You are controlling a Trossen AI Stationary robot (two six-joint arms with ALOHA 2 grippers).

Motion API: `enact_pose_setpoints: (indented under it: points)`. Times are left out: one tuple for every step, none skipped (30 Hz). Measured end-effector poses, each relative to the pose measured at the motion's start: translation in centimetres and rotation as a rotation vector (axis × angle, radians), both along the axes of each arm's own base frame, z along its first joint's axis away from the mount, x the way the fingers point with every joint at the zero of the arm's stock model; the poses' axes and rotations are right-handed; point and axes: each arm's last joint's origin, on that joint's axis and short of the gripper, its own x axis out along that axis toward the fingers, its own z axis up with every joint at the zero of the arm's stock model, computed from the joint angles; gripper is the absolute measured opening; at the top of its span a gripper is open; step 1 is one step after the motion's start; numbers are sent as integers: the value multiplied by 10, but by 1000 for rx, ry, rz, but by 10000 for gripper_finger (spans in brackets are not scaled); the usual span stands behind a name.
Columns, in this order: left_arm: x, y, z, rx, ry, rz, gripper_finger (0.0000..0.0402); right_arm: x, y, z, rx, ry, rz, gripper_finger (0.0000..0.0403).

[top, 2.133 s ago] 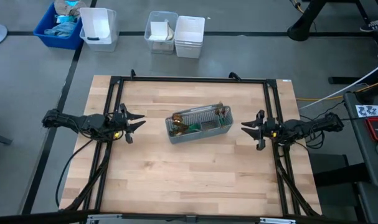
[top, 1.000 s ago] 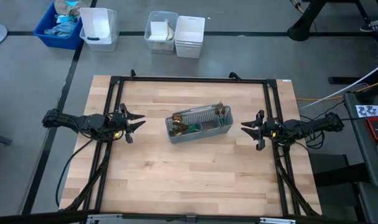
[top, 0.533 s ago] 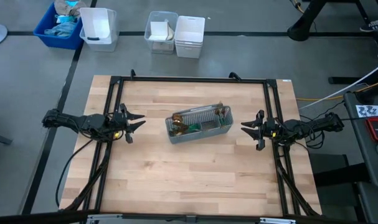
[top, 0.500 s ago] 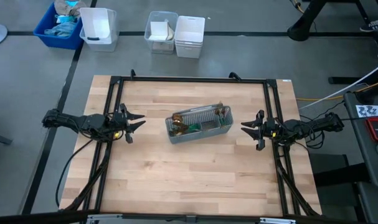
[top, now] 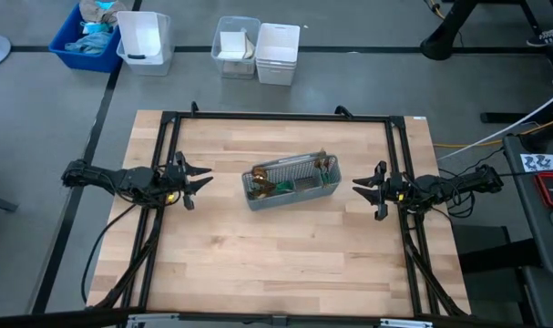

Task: Sort silverware
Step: Return to Home Position

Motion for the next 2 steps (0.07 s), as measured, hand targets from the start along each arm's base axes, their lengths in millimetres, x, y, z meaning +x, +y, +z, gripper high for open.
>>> enact_pose_setpoints:
  points:
    - [0,0,0,0,0,0,114,0,0,0,0,0,0,108]
    - [0,0,0,0,0,0,114,0,0,0,0,0,0,108]
